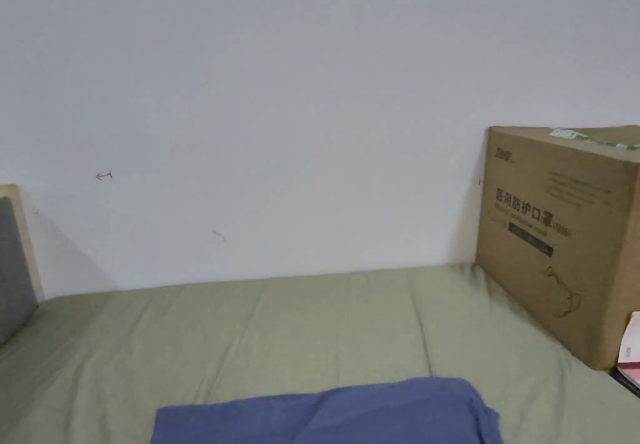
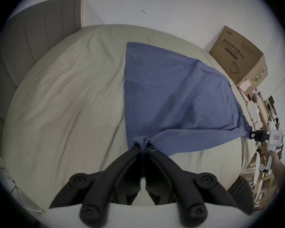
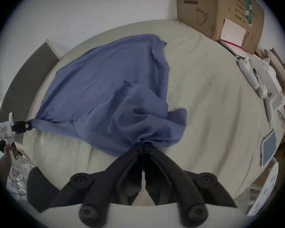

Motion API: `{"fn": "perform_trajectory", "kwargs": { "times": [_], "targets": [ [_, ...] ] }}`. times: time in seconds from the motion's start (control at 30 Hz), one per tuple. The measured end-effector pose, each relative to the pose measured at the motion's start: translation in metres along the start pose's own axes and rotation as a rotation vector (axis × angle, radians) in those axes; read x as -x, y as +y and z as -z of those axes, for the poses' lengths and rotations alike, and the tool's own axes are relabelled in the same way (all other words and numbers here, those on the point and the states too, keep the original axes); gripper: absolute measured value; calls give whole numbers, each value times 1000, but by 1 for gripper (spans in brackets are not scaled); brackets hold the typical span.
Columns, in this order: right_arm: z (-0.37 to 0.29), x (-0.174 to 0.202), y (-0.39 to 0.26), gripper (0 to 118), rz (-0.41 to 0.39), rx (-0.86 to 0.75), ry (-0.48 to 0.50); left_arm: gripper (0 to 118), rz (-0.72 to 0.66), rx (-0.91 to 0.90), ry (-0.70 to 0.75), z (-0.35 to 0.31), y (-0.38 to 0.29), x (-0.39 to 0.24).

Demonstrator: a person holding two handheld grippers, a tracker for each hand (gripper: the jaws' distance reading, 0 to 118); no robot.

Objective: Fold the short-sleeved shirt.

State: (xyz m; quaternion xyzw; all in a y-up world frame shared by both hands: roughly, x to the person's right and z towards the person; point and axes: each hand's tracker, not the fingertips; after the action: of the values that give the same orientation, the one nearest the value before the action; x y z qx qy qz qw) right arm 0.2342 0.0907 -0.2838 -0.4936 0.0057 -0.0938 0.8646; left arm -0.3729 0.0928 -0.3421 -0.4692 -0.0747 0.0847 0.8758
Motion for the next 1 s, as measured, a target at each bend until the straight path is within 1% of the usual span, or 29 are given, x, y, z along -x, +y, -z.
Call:
{"fn": "perform_trajectory", "kwargs": {
  "times": [0.13, 0.23, 0.33, 0.5, 0.57, 0.63, 0.7, 0.73, 0.77, 0.8, 0.83, 0.87, 0.9, 0.93, 1.0],
  "targets": [
    [-23, -5, -35, 0, -13, 19, 26, 2, 6, 1, 2, -25, -33, 3],
    [-33, -7, -51, 0, -19, 16, 36, 2, 54, 18, 10, -33, -47, 5],
    [-35, -9, -61, 0, -5, 52, 51, 2, 80, 47, 25, -38, -52, 2],
    [-34, -6, -66, 1, -26, 124, 48, 2, 79, 75, 37, -40, -45, 1],
    [-36, -4, -65, 1, -17, 127, 45, 2, 81, 92, 46, -39, -43, -1],
    [-37, -6, -60, 1, 17, 144, 48, 3, 93, 116, 54, -38, -42, -2],
    [-39, -5, -56, 1, 28, 155, 47, 4, 104, 122, 58, -38, -42, -4],
    [-39, -5, -54, 5, 22, 161, 44, 9, 111, 123, 62, -41, -43, -7],
    [-40, -5, -52, 17, 13, 169, 39, 25, 112, 125, 64, -42, -42, -7],
    [-40, -4, -50, 55, -2, 210, 19, 68, 109, 136, 65, -43, -40, -7],
    [-42, -2, -49, 89, -8, 226, -7, 98, 93, 154, 56, -45, -39, -4],
    [-45, -1, -49, 102, -12, 224, -21, 106, 64, 168, 25, -49, -39, -4],
    [-55, 4, -48, 103, -9, 204, -20, 102, 39, 157, -17, -57, -38, -4],
    [-65, 8, -45, 103, -14, 154, -20, 103, 23, 110, -62, -69, -32, -7],
    [-85, 21, -36, 103, -31, 60, 16, 103, 3, 19, -89, -92, -23, -13]
  ]
}}
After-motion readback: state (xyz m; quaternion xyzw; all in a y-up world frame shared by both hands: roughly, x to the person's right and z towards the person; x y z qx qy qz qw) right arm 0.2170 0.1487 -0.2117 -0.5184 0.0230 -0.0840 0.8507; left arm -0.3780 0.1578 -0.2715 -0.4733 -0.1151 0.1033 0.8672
